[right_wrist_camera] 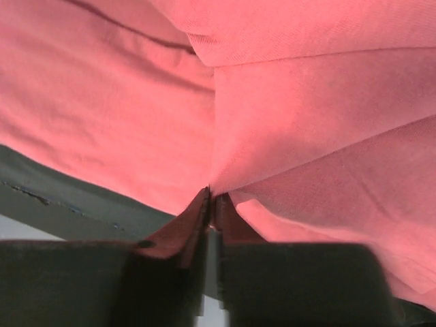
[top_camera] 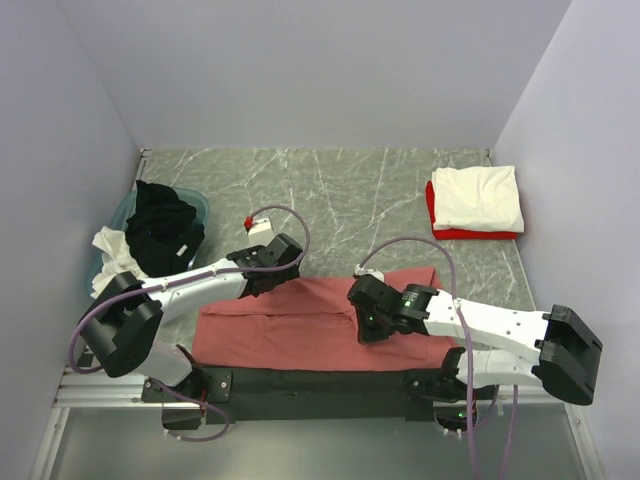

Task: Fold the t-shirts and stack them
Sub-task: Fold the tshirt

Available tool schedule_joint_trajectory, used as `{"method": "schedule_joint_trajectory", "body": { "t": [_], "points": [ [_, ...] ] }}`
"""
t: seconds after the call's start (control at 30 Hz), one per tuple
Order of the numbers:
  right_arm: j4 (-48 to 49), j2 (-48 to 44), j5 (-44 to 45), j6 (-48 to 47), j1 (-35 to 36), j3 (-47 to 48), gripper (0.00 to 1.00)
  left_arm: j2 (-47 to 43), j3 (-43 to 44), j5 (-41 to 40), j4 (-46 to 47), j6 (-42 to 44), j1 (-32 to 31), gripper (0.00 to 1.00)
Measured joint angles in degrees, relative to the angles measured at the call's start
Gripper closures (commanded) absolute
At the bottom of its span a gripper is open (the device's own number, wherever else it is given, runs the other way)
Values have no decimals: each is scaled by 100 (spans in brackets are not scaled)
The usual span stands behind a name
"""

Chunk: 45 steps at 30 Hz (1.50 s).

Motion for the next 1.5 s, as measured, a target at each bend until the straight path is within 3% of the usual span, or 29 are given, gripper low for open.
{"method": "schedule_joint_trajectory", "body": {
  "t": [0.03, 0.07, 0.17, 0.27, 0.47, 0.8, 1.0, 1.5],
  "points": [
    [-13, 0, -33, -26, 15, 2, 57, 0, 0, 0, 0, 0, 0, 21],
    [-20, 0, -37, -9, 24, 2, 49, 0, 0, 0, 0, 0, 0, 21],
    [-131, 0, -20, -20, 35, 44, 36, 4, 0, 2, 0, 4, 0, 21],
    [-258, -2, 122, -44, 24, 186, 32, 7, 0, 4, 0, 7, 0, 21],
    [-175, -74, 286, -295, -732, 507, 31, 7, -26, 26, 20, 11, 0, 21],
    [249, -474, 201, -1099, -3779, 352, 29, 4, -535, 133, 223, 0, 0, 20],
    [474, -299, 4, -1438, -5031, 245, 29, 4, -750, 225, 385, 0, 0, 19],
    [813, 485, -251, -1698, -5711, 111, 30, -302, -1060, 249, 616, 22, 284, 15]
  ]
}}
